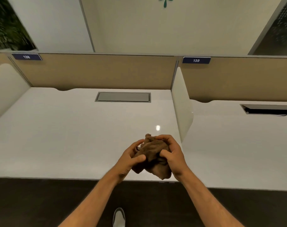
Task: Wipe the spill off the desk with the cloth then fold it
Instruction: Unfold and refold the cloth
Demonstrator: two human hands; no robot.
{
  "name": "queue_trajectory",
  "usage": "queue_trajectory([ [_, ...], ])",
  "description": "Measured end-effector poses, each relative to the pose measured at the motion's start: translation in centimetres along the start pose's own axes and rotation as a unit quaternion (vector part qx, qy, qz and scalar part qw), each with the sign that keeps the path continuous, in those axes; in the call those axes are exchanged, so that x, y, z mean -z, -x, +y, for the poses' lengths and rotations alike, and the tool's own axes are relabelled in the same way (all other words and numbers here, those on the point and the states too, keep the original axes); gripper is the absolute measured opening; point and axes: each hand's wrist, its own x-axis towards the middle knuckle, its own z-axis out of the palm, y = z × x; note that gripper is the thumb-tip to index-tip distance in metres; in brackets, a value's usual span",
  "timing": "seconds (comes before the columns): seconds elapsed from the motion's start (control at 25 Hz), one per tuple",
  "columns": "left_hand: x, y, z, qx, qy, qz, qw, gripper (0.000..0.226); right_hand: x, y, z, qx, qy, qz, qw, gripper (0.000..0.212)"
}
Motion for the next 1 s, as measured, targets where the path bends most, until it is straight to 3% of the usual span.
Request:
queue_trajectory([
  [0.2, 4.1, -3.0, 0.7, 0.015, 0.030, 0.027, 0.999, 0.051, -1.7, -3.7, 1.4, -0.034, 0.011, -0.005, 0.999, 0.072],
  [0.32, 8.2, -4.9, 1.9, 0.015, -0.018, -0.001, 1.000, 0.034, -3.3, -6.0, 2.2, -0.067, 0.023, 0.024, 0.997, 0.066],
  [0.48, 13.8, -7.2, 3.7, 0.022, -0.059, -0.031, 0.998, 0.026, -6.9, -9.8, 1.4, -0.069, 0.108, 0.015, 0.992, 0.033],
  [0.6, 17.4, -8.8, 5.1, 0.019, -0.102, -0.047, 0.993, 0.013, -8.9, -11.9, 0.8, -0.069, 0.127, 0.034, 0.989, 0.024],
  [0.72, 19.1, -10.1, 6.4, -0.010, -0.166, -0.065, 0.984, 0.018, -10.1, -12.8, 0.6, -0.086, 0.126, 0.027, 0.988, 0.027],
  [0.92, 19.2, -11.1, 8.2, -0.076, -0.197, -0.055, 0.976, 0.019, -11.5, -14.2, -0.3, -0.077, 0.207, -0.021, 0.975, 0.055],
  [1.0, 19.0, -11.2, 8.9, -0.092, -0.191, -0.049, 0.976, 0.019, -12.5, -14.7, -0.7, -0.067, 0.241, -0.021, 0.968, 0.052],
])
